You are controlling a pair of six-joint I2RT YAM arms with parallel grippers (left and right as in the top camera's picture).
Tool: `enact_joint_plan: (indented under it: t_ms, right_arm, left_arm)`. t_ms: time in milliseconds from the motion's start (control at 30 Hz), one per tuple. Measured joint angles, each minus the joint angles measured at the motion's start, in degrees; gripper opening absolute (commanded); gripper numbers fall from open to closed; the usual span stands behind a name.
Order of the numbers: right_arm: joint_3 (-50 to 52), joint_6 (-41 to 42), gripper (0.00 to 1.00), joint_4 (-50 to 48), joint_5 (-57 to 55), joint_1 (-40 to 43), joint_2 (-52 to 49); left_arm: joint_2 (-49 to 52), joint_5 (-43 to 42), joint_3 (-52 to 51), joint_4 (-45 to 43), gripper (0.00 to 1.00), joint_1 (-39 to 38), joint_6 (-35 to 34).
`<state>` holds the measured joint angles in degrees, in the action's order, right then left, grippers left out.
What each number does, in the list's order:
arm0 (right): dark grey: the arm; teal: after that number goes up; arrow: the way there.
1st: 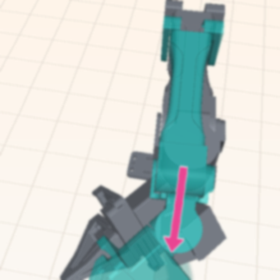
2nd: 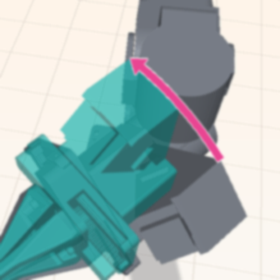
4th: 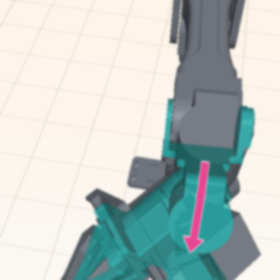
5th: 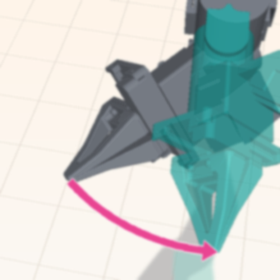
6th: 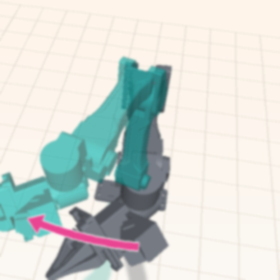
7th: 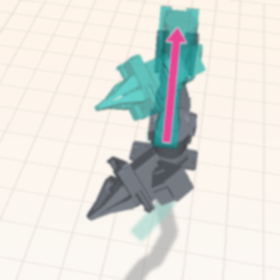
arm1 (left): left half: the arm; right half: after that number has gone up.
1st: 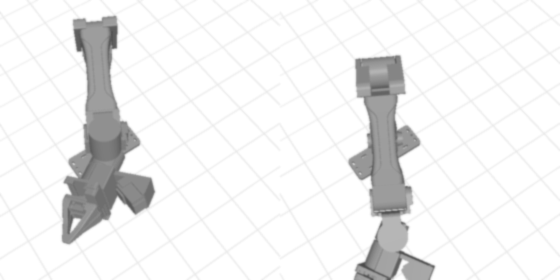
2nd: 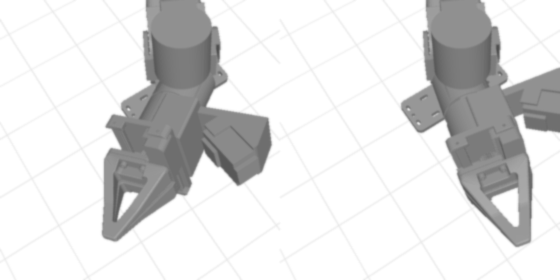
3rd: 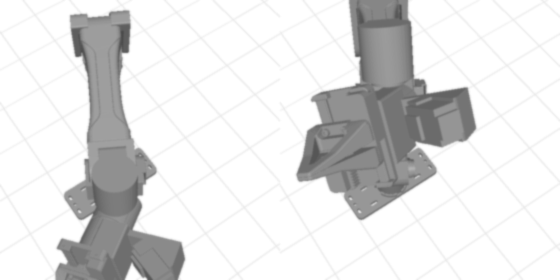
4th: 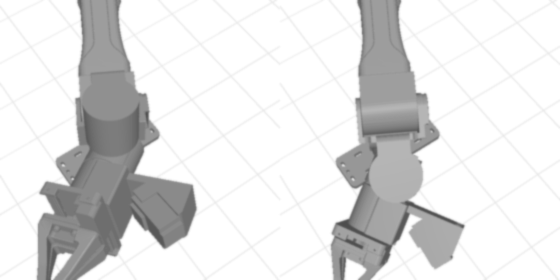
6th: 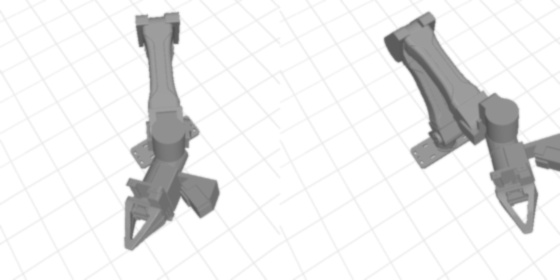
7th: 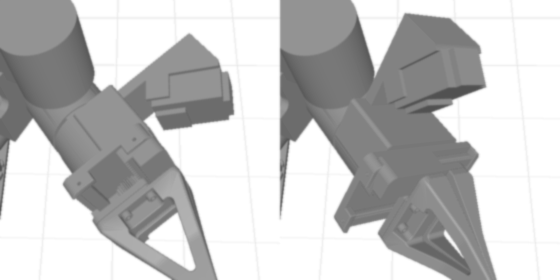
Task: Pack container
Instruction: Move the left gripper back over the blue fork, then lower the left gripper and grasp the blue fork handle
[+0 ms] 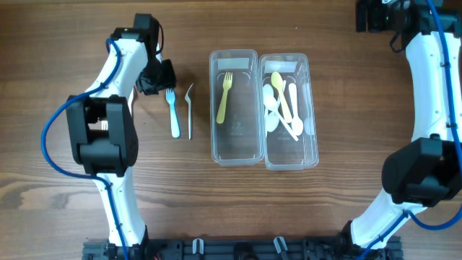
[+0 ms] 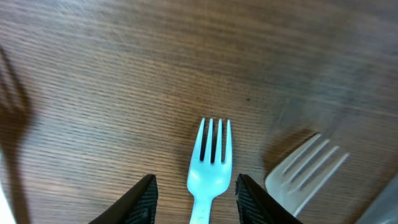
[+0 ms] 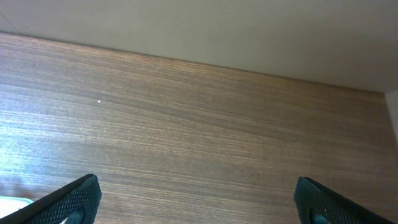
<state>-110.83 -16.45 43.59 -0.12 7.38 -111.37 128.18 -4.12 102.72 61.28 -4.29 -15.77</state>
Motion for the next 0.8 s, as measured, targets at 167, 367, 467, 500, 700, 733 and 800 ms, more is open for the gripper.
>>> enact_joint_plan:
  t_ms: [167,367,467,500,700,733,800]
  right_arm:
    - [0.02,0.00,1.00,0.00,0.00,0.00,0.00]
    - [0.00,0.00,1.00,0.00,0.00,0.00,0.00]
    - [0.00,0.00,1.00,0.00,0.00,0.00,0.00]
    - [0.02,0.00,1.00,0.00,0.00,0.00,0.00]
    - [0.00,0.00,1.00,0.00,0.00,0.00,0.00]
    - [0.02,0.00,1.00,0.00,0.00,0.00,0.00]
    - [0.00,0.00,1.00,0.02,0.00,0.00,0.00]
  left_arm:
    - [1.22,-0.24,0.00,0.15,0.48,-0.61,0.04]
    - [1.27,-0.24,0.00,-0.11,0.50,-2.12,1.90]
    - [1.27,-0.26,-0.24,-0.76,0.51,-2.69,2.40]
    - [1.27,-0.24,-0.57,-1.11,0.51,-2.73,2.58]
    - [1.27,0.48,-3.63,-1.77,0.52,-2.73,3.04]
    - [1.27,0.48,-3.67,-1.79,0.52,-2.73,3.04]
    - [1.27,0.68,-3.67,-1.92,0.52,-2.73,3.04]
